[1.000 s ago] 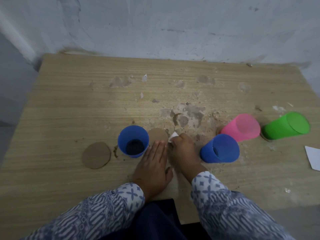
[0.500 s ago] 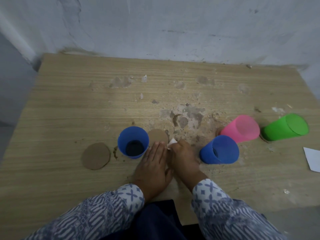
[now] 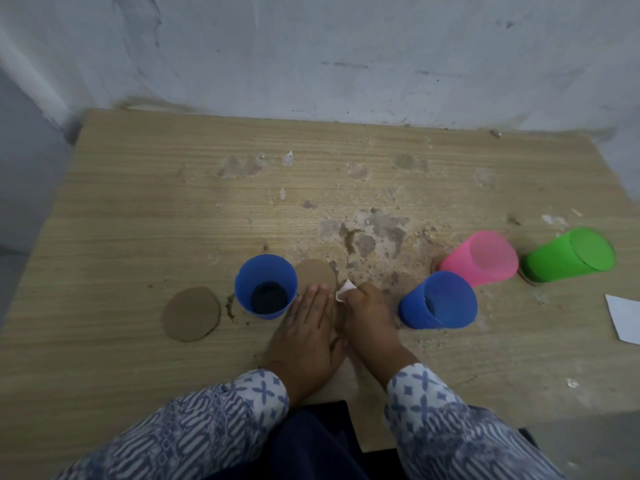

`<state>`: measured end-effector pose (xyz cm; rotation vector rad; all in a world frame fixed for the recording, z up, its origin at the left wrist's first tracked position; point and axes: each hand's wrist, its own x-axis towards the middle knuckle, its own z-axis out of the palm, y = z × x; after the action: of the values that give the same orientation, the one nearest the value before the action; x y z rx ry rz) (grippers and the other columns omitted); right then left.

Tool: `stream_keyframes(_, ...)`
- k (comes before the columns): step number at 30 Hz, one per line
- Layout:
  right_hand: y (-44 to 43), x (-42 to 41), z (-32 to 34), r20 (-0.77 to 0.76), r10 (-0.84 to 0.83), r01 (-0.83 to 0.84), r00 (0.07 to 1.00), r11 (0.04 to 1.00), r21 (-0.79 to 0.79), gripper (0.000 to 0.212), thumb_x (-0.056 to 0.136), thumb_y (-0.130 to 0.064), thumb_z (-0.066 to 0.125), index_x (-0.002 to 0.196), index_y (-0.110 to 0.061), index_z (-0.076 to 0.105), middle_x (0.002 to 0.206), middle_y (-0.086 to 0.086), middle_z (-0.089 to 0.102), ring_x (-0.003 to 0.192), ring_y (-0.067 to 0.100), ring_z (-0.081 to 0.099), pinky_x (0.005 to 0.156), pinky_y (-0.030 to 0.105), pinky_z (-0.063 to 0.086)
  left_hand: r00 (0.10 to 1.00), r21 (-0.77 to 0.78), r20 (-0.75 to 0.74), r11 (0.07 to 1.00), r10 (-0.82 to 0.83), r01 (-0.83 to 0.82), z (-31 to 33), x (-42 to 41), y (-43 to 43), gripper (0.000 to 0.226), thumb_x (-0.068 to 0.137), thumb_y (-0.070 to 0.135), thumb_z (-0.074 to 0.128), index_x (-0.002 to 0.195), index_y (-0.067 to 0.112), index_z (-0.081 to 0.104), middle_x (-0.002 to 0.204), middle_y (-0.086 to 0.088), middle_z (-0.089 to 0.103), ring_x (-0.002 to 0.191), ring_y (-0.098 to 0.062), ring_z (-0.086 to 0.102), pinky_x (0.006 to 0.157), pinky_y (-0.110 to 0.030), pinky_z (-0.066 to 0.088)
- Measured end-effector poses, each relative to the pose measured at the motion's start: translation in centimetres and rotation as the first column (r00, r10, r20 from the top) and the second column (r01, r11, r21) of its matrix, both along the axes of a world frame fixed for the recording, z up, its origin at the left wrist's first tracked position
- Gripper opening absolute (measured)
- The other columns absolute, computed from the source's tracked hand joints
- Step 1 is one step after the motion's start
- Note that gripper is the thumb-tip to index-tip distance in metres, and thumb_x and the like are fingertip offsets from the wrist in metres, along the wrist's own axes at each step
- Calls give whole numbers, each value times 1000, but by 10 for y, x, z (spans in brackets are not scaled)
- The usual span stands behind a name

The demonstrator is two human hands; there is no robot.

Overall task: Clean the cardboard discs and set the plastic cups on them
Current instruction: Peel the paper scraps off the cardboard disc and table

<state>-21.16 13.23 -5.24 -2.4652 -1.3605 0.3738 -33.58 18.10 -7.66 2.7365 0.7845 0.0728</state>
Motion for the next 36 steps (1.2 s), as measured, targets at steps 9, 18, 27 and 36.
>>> stream_keyframes(9, 22, 15, 3, 10, -91, 90, 996, 996, 27, 9, 84, -10, 54, 88, -12, 62, 88, 7, 56, 77, 24, 54, 62, 26, 36, 1000, 20, -21, 1000, -2, 2, -1, -1, 1, 69, 86, 46, 40, 138, 1, 44, 145, -15, 44, 135, -29, 41, 110, -37, 19)
stream_keyframes(18, 9, 15, 6, -66, -111, 112, 992, 994, 8, 13, 86, -3, 53, 89, -8, 64, 91, 10, 56, 81, 26, 53, 70, 29, 42, 999, 17, -27, 1000, -16, 17, -1, -1, 0, 68, 86, 44, 39, 137, 1, 44, 145, -16, 42, 135, -29, 40, 109, -40, 21)
stream_keyframes(27, -1, 1, 4, -42, -31, 32, 999, 999, 24, 12, 86, -9, 57, 93, -11, 66, 90, 9, 59, 81, 24, 55, 69, 29, 43, 1000, 12, -4, 1000, -16, 16, -1, 0, 1, 67, 88, 45, 38, 139, 2, 41, 145, -16, 43, 135, -30, 40, 109, -40, 22)
stream_keyframes(36, 16, 7, 2, -47, -102, 102, 994, 995, 1, 13, 85, -13, 52, 92, -11, 63, 92, 9, 58, 81, 23, 54, 68, 30, 44, 1000, 15, -12, 1000, 8, -8, 1, 0, 1, 68, 86, 47, 39, 138, 3, 44, 144, -14, 45, 134, -28, 42, 110, -37, 21)
